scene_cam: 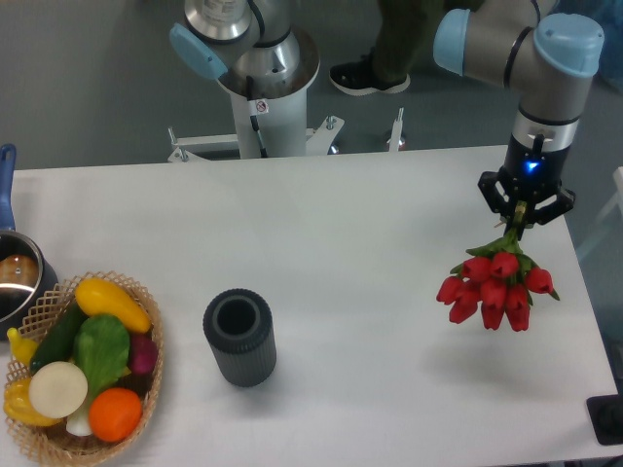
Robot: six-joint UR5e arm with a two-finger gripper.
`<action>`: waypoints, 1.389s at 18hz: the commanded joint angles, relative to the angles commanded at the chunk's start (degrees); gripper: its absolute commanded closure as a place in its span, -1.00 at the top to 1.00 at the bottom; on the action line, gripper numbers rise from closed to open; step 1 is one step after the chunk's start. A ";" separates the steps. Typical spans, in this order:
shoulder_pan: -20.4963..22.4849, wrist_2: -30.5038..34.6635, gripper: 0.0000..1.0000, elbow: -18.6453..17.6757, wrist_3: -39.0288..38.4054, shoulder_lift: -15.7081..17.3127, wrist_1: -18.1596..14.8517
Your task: Insert the flowers into the vase
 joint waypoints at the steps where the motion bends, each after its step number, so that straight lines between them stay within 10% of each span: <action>1: -0.09 0.00 -0.87 0.00 0.00 0.00 0.00; 10: -1.40 -9.56 -0.86 1.76 -5.97 0.97 0.79; 25: -11.42 -44.01 -0.85 1.50 -12.04 2.19 6.68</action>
